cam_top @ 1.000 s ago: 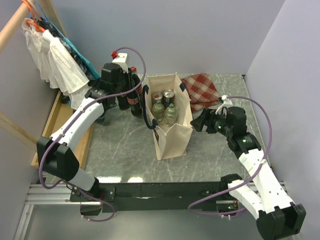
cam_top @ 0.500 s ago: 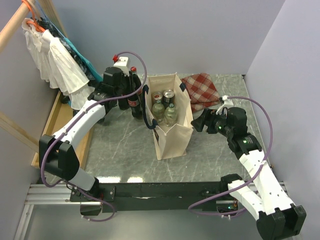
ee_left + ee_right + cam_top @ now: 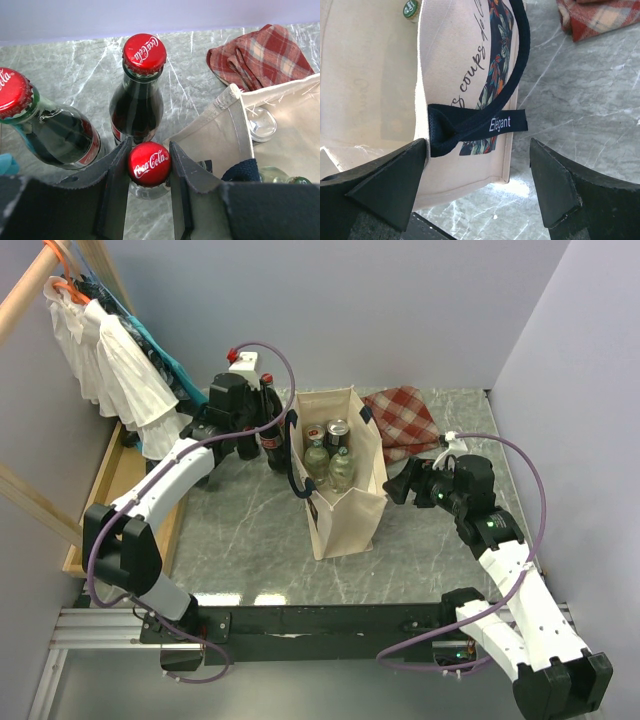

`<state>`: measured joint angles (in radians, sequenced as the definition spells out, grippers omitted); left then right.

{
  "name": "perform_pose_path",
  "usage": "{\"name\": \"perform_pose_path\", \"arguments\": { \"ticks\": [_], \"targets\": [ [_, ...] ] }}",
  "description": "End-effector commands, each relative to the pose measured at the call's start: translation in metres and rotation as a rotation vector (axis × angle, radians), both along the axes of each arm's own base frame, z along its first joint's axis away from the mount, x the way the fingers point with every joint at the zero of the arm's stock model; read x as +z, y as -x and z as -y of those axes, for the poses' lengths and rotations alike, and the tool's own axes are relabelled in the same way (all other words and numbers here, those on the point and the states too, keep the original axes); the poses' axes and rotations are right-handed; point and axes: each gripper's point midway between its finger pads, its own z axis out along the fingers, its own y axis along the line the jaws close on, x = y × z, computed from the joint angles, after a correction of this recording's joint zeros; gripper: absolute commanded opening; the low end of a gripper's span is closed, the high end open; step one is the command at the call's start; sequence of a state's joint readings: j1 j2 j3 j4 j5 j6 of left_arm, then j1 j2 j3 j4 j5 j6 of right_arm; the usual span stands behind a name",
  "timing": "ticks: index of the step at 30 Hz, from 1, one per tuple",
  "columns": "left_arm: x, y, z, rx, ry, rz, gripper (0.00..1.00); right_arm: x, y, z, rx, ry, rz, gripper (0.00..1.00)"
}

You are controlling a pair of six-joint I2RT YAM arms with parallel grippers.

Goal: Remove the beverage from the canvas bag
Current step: Place the drink at the center of the board.

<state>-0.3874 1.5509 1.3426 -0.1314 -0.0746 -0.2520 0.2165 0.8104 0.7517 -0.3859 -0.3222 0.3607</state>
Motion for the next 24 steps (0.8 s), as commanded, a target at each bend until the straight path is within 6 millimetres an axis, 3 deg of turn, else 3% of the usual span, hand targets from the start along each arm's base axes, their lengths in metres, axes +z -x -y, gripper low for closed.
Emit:
{"name": "perform_pose_path", "arguments": {
  "ticks": [1,14,24],
  "targets": [
    [0.084,-0.011,0.008,-0.017,0.123,0.255,0.01,0.009,-0.003,0.001,0.003,0.024,0.025,0.89],
    [0.064,-0.010,0.011,-0.011,0.085,0.268,0.01,0.006,-0.006,0.000,0.008,0.022,0.015,0.89],
    [0.063,-0.007,0.022,-0.022,0.069,0.300,0.01,0.004,-0.006,-0.001,0.008,0.023,0.012,0.89]
  ]
}}
